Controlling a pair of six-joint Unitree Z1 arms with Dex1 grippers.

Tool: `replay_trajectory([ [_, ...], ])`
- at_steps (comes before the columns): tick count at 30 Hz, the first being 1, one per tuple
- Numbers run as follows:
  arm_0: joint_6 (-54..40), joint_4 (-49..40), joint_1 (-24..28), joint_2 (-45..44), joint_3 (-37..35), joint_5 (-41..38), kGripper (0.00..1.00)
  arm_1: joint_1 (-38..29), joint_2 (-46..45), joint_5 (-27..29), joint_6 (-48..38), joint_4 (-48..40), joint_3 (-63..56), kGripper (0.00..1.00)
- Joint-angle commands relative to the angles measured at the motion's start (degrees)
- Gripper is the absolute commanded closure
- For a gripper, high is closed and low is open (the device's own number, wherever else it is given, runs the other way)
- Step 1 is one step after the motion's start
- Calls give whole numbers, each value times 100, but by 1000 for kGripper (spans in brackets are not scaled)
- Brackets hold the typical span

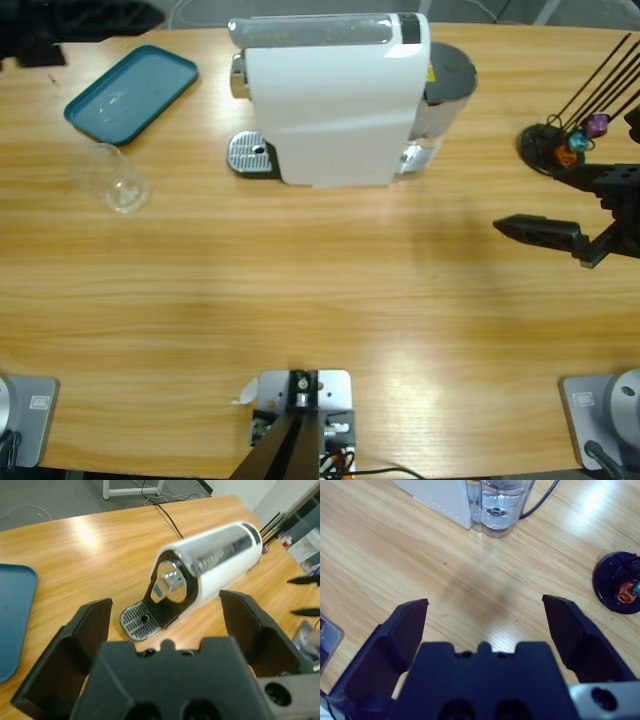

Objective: Pour coffee

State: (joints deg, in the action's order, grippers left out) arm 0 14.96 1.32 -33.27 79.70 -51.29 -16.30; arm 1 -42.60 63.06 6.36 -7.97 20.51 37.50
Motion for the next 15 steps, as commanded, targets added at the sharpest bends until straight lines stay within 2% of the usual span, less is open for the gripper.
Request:
replay_trajectory([
  [1, 1325, -13, -152, 961, -688, -152, 161, -56, 258, 8, -73, 41, 10, 0],
  [10, 2616, 72, -163, 1406, -860, -486, 161, -56, 293, 32, -73, 146, 63, 0],
  [15, 2795, 123, -163, 1759, -1064, -994, 161, -56, 293, 44, -73, 153, 64, 0],
])
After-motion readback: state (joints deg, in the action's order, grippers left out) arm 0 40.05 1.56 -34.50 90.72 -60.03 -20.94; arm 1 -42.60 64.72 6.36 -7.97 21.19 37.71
